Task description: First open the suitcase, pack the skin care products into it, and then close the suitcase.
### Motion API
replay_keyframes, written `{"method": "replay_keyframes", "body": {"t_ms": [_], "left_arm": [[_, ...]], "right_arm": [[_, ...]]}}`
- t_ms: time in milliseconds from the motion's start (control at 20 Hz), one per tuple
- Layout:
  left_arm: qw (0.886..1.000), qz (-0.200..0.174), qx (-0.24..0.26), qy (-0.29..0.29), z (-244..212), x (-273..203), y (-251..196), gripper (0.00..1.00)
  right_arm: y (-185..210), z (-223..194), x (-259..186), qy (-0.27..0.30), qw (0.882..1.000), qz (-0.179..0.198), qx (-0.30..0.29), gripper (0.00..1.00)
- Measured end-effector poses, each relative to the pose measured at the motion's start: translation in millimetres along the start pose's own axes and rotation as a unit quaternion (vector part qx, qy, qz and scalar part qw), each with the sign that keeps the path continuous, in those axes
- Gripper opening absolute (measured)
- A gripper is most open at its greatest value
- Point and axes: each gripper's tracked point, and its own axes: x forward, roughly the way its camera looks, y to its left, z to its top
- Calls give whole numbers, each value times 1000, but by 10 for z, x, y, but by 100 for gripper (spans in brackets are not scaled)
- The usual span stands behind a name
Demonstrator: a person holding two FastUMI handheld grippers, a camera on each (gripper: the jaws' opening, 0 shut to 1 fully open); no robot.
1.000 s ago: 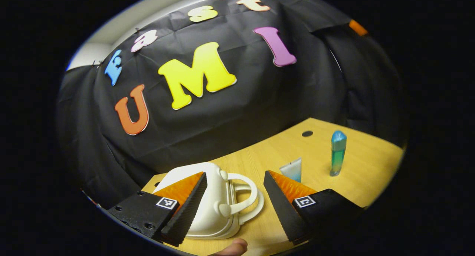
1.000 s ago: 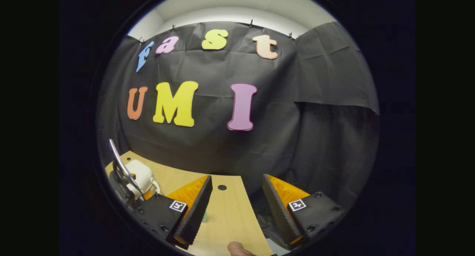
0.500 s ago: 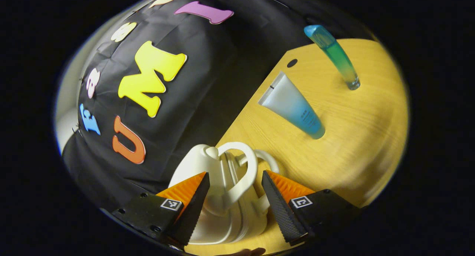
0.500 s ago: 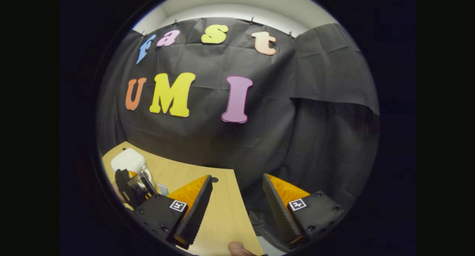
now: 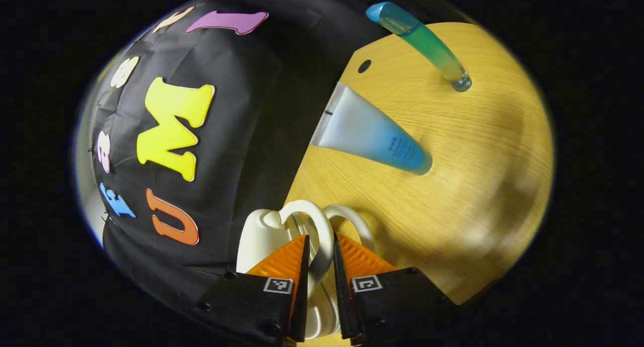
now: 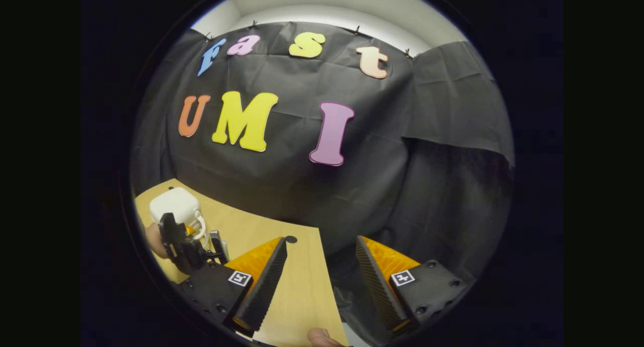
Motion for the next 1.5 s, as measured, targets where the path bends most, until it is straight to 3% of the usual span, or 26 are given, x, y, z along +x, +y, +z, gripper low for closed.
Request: {"method": "replay_keyframes", "body": {"t_ms": [150,450,800,1150,1500], "left_arm": [[1000,-14,-6,2,16,-41,36,20],[991,-61,-120,7,93,-232,412,5],[962,-93,-256,-27,-71,-476,1523,3],[935,-77,-342,-53,-930,-526,2644,2],[938,-48,-341,-41,-2151,-238,3247,3]], "right_arm": [[0,-52,4,14,1000,5,9,82],[-10,-182,112,56,997,-21,57,82],[306,-225,138,83,991,-49,94,82],[962,-48,159,80,991,-61,87,82],[1621,-33,229,106,991,-48,63,82]]}}
